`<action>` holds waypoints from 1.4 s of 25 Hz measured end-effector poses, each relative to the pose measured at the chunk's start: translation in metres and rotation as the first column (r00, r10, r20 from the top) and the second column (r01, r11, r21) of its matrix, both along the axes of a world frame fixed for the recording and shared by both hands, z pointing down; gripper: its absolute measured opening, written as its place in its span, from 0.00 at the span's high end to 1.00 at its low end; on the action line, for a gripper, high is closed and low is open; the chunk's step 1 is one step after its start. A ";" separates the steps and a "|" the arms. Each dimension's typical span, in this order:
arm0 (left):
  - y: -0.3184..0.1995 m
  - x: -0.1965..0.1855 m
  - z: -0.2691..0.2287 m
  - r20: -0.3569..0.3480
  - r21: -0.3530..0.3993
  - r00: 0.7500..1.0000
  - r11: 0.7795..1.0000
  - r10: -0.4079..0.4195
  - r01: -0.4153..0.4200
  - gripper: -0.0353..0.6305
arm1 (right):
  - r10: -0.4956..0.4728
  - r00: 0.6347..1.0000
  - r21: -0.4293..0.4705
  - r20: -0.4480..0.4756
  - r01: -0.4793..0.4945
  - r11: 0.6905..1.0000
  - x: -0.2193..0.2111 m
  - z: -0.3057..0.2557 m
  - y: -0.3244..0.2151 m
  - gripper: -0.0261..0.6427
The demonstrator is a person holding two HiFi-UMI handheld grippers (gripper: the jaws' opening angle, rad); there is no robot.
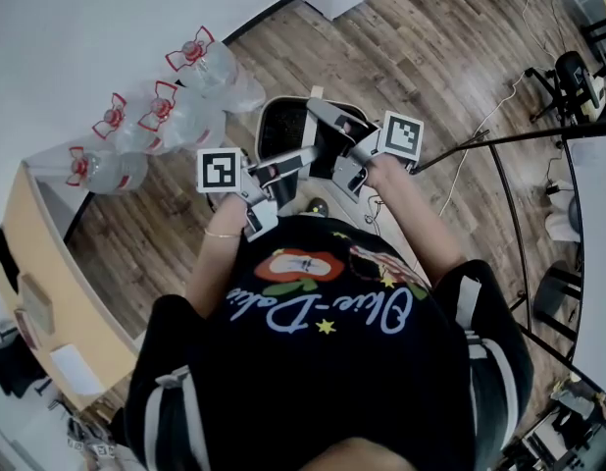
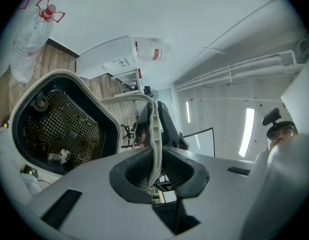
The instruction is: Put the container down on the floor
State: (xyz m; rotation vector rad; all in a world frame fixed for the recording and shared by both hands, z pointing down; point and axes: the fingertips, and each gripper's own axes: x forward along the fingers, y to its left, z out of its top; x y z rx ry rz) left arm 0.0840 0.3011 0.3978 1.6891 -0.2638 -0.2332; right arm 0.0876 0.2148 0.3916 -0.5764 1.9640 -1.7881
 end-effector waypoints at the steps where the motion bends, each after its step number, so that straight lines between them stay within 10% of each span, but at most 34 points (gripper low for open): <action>1: -0.003 0.001 0.001 0.001 0.002 1.000 1.000 0.002 -0.002 0.87 | 0.000 1.000 -0.004 -0.005 0.000 1.000 0.001 0.001 -0.003 0.89; 35: -0.195 -0.042 0.006 -0.038 -0.012 0.981 0.982 0.190 -0.190 0.87 | 0.191 0.977 -0.036 -0.091 -0.195 0.980 -0.027 0.007 -0.193 0.89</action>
